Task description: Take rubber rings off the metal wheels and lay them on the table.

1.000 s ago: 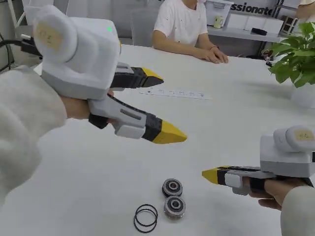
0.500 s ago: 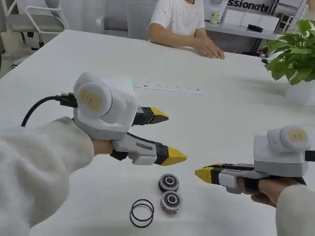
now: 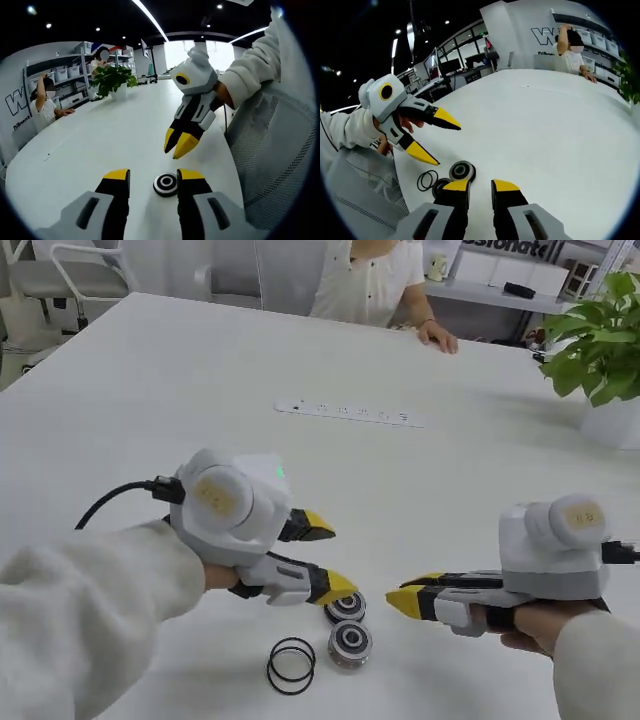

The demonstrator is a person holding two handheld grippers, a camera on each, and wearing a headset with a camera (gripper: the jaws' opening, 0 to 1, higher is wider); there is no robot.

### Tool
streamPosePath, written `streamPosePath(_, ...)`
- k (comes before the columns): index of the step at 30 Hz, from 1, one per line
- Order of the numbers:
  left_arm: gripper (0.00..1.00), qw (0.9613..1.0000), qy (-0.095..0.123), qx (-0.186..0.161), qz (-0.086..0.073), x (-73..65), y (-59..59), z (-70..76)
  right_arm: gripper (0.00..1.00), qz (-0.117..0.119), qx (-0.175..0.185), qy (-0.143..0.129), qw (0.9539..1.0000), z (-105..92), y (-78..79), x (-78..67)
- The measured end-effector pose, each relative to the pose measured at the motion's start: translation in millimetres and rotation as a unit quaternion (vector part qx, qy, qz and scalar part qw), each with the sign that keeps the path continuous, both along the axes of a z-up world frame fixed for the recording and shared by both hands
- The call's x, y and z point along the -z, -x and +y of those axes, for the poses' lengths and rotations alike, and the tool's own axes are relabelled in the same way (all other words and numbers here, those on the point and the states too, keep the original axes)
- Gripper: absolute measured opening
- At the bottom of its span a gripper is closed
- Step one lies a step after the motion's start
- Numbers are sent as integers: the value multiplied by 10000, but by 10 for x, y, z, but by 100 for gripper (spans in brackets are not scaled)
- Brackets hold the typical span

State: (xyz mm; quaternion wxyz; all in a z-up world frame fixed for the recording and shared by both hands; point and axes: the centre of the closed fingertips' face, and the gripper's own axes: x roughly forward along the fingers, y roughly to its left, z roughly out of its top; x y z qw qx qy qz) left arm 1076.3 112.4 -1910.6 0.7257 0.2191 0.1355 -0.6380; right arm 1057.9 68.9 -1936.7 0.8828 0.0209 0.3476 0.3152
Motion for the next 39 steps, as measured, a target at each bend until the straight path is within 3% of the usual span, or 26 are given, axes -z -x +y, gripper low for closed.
streamPosePath(4, 26, 9995, -275, -33, -133, 136, -10, 9, 15, 28, -161, 179, 9997, 59, 28, 75)
streamPosePath(7, 26, 9991, -381, 19, -175, 192, 3, 11, 17, -71, -364, 548, 9978, 108, 43, 130)
streamPosePath(11, 24, 9996, -256, -32, -67, 162, 6, -6, 18, -121, -509, 682, 9963, 168, 52, 179)
streamPosePath(15, 23, 9995, -318, 33, -72, 213, 36, -17, 20, -79, -622, 771, 9950, 187, 82, 220)
streamPosePath(20, 18, 9990, -432, 66, -85, 289, 66, -19, 19, -44, -654, 725, 9952, 188, 90, 220)
streamPosePath(27, 13, 9995, -308, 78, 9, 277, 106, -55, 21, -39, -763, 655, 9949, 240, 113, 211)
streamPosePath(32, 6, 9996, -251, 140, 64, 293, 152, -86, 23, -108, -632, 520, 9966, 256, 68, 177)
streamPosePath(39, 6, 9997, -125, 37, 183, 290, 143, -94, 22, -158, -595, 527, 9967, 274, 37, 198)
